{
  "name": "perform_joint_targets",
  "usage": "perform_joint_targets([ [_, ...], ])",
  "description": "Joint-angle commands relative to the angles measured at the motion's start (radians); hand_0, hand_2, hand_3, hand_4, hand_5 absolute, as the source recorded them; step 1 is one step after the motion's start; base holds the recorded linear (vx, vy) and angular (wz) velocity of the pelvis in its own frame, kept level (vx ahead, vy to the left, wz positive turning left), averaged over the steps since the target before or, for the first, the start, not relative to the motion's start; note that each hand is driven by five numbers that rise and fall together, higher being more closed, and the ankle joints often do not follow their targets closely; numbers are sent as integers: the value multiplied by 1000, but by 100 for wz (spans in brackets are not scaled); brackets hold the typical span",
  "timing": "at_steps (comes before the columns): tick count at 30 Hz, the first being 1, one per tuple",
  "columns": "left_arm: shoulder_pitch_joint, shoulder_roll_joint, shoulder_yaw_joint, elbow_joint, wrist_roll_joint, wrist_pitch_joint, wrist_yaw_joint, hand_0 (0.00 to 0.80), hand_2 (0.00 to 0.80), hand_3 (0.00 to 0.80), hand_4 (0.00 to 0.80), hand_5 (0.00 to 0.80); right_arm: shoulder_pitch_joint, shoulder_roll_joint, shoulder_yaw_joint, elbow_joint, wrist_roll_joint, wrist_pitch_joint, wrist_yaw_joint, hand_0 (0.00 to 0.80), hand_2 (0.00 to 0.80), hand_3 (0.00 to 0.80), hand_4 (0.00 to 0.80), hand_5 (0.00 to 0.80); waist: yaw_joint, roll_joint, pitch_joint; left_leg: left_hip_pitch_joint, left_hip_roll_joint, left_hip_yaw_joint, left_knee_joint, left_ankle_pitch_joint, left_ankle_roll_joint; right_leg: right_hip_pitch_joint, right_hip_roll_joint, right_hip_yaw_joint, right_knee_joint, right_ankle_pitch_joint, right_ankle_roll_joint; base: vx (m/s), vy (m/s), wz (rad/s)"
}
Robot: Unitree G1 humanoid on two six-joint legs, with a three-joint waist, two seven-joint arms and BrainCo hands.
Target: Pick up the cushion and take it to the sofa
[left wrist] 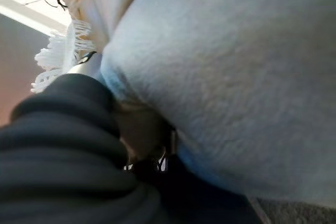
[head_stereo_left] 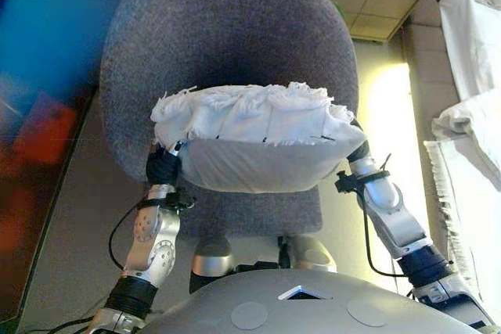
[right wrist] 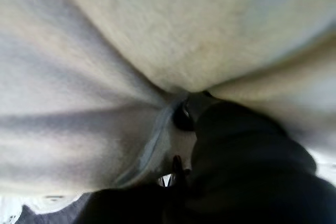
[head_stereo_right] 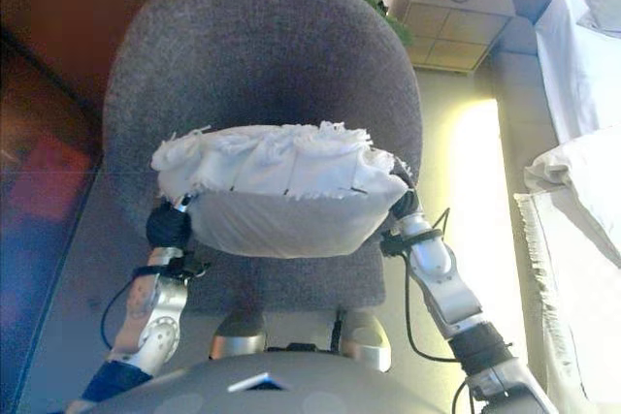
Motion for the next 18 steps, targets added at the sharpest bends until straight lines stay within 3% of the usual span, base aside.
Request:
perform_joint_targets([
  [1,-224,-12,-73,-76,123,-108,7,800,800,800,800,800,-186,61,97,-41,26,-92,14,800,800,800,800,800,40,-41,93,-18,-31,18,37,-95,74,34,-34,-2,3,-70,69,-62,-86,5],
  [11,-473,-44,-96,163,273,-142,170,800,800,800,800,800,-495,191,171,264,79,-80,-82,800,800,800,800,800,78,-87,210,-108,-25,-6,64,-83,59,0,-9,-14,3,-68,55,-76,-78,9],
  [14,-598,-88,-107,271,314,-132,228,800,800,800,800,800,-629,244,183,378,94,-49,-119,800,800,800,800,800,83,-89,243,-141,-23,-12,57,-65,49,-21,-4,-24,3,-69,50,-120,-23,7],
  [18,-731,-137,-122,398,358,-127,297,800,800,800,800,800,-792,239,195,530,156,-30,-127,800,800,800,800,800,87,-76,283,-180,-24,-12,40,-35,40,-54,-2,-37,3,-66,44,-116,43,2],
])
